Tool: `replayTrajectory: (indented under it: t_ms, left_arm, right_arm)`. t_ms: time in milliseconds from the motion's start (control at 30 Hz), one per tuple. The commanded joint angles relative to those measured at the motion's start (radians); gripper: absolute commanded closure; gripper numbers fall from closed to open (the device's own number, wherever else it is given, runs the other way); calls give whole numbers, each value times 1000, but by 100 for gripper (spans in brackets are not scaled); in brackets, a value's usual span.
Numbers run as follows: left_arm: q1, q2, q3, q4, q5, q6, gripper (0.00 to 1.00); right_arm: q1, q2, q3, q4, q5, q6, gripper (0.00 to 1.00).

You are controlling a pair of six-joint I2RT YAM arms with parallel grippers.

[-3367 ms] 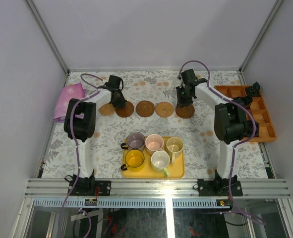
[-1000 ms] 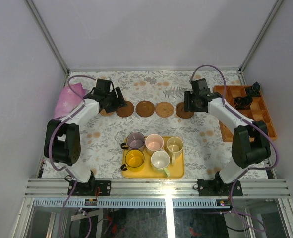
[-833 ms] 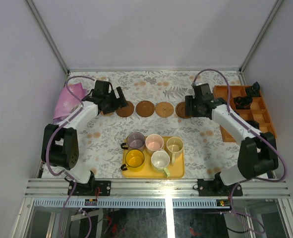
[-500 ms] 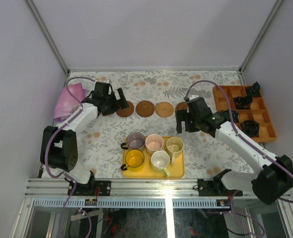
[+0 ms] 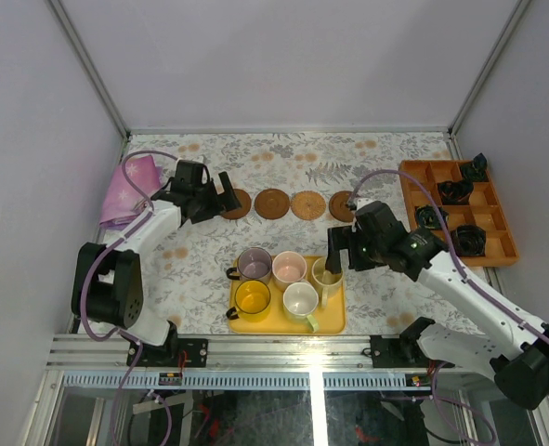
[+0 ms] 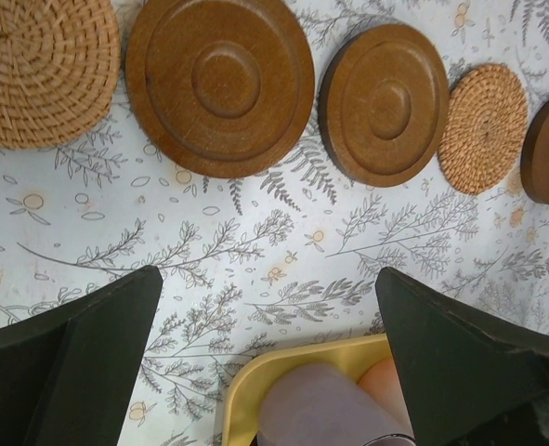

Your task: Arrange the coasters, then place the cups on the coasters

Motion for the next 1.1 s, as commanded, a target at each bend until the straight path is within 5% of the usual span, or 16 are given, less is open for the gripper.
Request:
replayTrajectory:
  t_ms: [0, 1067]
  left_arm:
    - [-8, -36, -32, 64, 12, -2, 0]
    - [-10, -11, -58, 86, 18, -13, 0]
  right_arm:
    - [39, -2, -43, 5, -20, 31, 1]
    - [159, 204, -102, -56, 107, -16, 8]
